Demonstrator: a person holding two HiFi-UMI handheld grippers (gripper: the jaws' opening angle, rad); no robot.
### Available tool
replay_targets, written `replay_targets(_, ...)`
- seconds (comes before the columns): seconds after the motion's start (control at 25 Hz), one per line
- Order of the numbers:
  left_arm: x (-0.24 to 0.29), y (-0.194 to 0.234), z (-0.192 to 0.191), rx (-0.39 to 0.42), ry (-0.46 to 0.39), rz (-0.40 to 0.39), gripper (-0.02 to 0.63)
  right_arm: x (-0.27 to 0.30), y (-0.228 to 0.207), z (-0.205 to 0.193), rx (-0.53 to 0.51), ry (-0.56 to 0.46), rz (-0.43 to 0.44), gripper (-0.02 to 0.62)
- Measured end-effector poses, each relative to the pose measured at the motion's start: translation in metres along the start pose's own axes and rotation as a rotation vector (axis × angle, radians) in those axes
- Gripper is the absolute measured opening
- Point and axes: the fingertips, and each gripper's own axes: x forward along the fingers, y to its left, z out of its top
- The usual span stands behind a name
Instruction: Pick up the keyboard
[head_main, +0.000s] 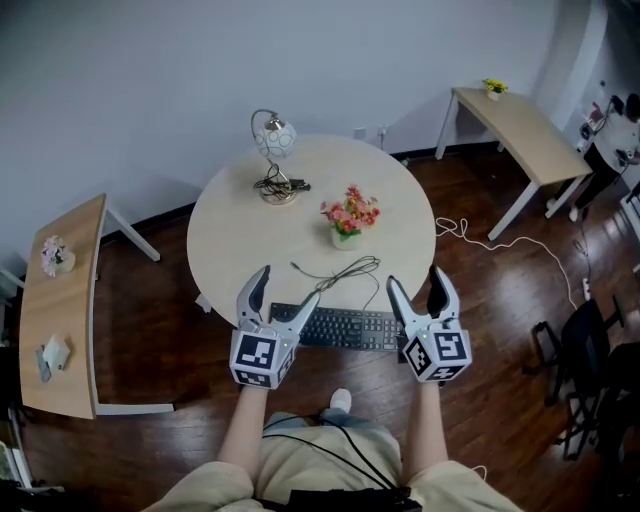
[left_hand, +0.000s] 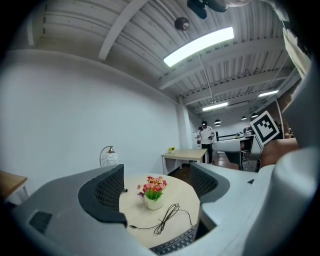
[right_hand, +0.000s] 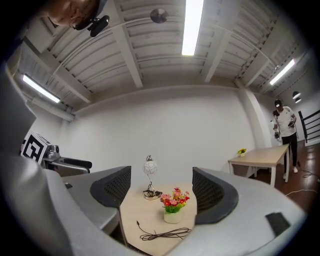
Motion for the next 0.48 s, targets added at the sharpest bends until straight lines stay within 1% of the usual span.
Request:
replay_targets(0.12,0.001,-0.008,-0.011,0.004,0.051,-0.006,0.396,0.011,0.001,-0.018,0.033,0.026,0.041,0.393)
replay_targets(0.32,-0.003,0.001,-0.046,-0.022,0.150,0.027,0.396,0.030,0.024,-0.047,-0.001,0.098,0.174,0.393)
replay_targets(0.4,-0.003,0.002,-0.067,-0.043,0.199,0.041,0.396,0.034,0.027,-0.057,-0.015,0.133,0.216,0.393)
replay_targets(0.48,-0.002,0.000,-0.096,-0.080,0.257,0.040,0.396,0.038,0.028,-0.072,-0.023,0.174,0.248,0.393)
